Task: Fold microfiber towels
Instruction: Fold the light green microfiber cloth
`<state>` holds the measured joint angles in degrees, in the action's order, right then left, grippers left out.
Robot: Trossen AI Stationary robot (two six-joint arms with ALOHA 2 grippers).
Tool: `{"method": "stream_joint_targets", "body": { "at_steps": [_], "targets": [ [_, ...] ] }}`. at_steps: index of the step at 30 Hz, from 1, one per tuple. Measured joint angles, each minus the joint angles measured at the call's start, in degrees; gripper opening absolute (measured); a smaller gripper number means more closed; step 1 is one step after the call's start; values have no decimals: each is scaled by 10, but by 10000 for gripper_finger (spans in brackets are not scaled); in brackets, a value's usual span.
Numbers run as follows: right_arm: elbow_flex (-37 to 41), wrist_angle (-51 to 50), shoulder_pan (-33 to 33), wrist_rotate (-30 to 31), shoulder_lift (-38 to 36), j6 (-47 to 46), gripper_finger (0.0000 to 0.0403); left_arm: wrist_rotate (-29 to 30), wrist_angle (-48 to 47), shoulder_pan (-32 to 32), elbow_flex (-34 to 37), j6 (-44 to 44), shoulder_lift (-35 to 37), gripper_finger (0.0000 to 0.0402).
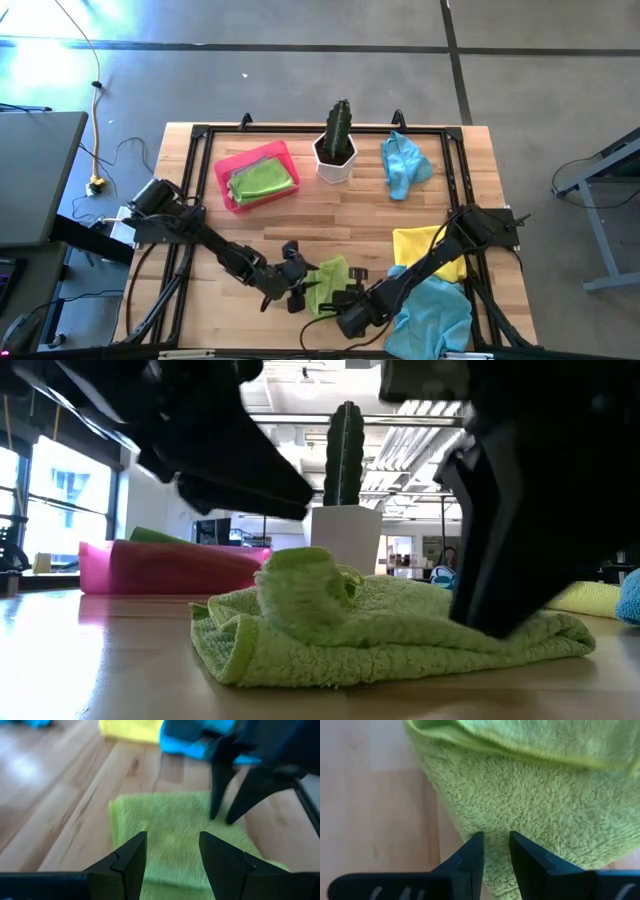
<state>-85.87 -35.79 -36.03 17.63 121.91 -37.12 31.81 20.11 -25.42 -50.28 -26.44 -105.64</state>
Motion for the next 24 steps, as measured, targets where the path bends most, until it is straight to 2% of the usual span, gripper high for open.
{"method": "stream_joint_targets", "body": {
  "at_steps": [5, 10, 16, 24],
  "targets": [
    [26, 39, 0, 7, -2, -1, 87, -22, 93, 15, -1, 72, -39, 172],
    [35, 64, 0, 18, -2, 14, 87, -70, 128, 40, -1, 77, -66, 172],
    [35, 74, 1, 22, -2, 31, 87, -123, 123, 66, -1, 76, -76, 172],
    [35, 76, 2, 24, -1, 31, 87, -171, 46, 57, -1, 75, -76, 172]
  ]
}}
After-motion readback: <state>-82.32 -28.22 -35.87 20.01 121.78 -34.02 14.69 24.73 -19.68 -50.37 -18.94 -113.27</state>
